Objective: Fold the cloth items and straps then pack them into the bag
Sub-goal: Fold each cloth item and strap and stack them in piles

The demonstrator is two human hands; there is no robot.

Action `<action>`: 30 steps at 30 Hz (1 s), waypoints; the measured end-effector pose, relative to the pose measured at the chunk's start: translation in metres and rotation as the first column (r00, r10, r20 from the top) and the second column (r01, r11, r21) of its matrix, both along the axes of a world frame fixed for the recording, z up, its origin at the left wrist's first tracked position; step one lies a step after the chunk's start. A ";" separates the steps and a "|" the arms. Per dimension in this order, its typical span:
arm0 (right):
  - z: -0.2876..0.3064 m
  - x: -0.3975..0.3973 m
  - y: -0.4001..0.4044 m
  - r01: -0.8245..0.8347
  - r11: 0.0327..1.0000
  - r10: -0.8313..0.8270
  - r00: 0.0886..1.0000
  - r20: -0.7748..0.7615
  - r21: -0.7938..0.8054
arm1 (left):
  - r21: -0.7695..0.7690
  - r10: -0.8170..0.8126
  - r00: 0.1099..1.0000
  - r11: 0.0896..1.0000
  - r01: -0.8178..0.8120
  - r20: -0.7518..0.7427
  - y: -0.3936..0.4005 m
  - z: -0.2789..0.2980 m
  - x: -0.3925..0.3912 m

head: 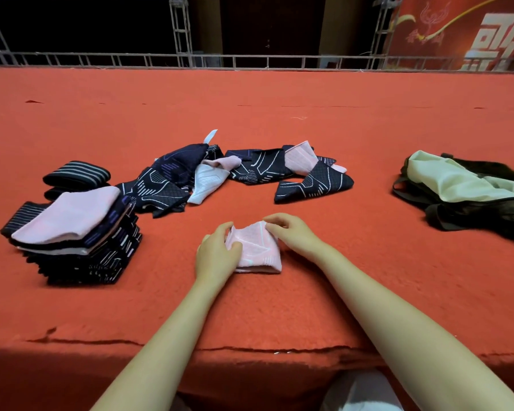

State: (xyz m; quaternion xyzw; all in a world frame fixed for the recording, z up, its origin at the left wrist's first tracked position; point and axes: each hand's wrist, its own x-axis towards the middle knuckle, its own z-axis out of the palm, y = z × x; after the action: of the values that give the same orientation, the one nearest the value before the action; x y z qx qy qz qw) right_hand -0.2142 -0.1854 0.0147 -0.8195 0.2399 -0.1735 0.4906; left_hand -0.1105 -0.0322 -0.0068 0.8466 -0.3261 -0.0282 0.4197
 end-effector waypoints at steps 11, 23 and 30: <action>-0.020 -0.004 -0.008 0.074 0.835 -0.062 0.997 0.040 -0.545 | 0.077 -0.009 0.994 0.997 0.001 0.113 -0.006 -0.001 -0.002; -0.022 -0.020 0.031 -0.137 0.751 -0.160 0.912 -0.378 -0.646 | 0.169 0.110 0.978 0.976 -0.140 0.175 -0.005 -0.006 -0.002; -0.022 -0.025 0.038 0.138 0.768 -0.378 0.886 -0.268 -0.625 | 0.322 0.049 0.978 0.940 -0.113 0.202 -0.007 0.002 -0.008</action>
State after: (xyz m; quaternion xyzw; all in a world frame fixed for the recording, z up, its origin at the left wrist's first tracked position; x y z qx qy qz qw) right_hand -0.2394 -0.1479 -0.0070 -0.9062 0.3767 -0.1446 0.1266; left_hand -0.1188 -0.0388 -0.0051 0.9167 -0.3202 0.0159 0.2387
